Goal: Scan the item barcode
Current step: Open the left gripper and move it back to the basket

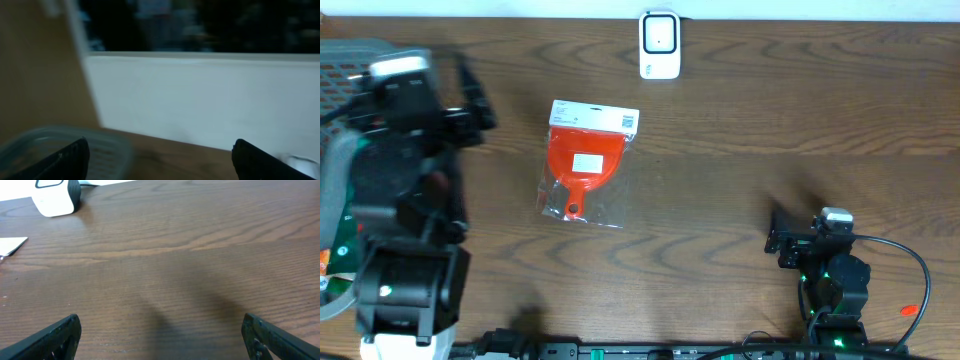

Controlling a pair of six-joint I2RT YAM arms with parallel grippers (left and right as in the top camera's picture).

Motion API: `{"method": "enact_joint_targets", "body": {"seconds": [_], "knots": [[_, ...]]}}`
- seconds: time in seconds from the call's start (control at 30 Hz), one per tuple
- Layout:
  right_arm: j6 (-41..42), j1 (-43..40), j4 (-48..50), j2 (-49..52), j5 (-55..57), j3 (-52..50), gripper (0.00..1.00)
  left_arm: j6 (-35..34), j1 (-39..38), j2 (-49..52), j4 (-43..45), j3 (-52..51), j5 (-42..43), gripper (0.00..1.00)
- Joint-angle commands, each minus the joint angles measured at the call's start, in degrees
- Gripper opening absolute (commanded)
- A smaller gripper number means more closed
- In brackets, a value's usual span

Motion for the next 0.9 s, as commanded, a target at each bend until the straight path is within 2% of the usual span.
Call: {"method": "enact_joint_targets", "body": {"seconds": [0.0,0.2,0.5,0.77,0.87], "knots": [[0.9,0.2,0.2,0.1,0.1,-0.1,0.99,2.6,7.7,1.0,0.7,0.8,-0.4,0.90],[0.9,0.2,0.1,0.1,0.1,-0.1,0.99,2.5,18.7,7.0,0.0,0.8,-0.3,0.91],[0.8,0.2,-1.4,0.1,0.1,-0.1,0.99,2.3,26.2,18.5,0.1,0.8,-0.1,0.91],[0.8,0.2,-2.5,0.1,0.1,-0.1,0.99,-2.0,36.1,20.5,1.7,0.8,0.0,0.91],[0.8,0.2,-2.7,0.1,0.2,-0.1,0.99,-2.5,40.5,20.7,0.9,0.8,3.5,0.90]]}}
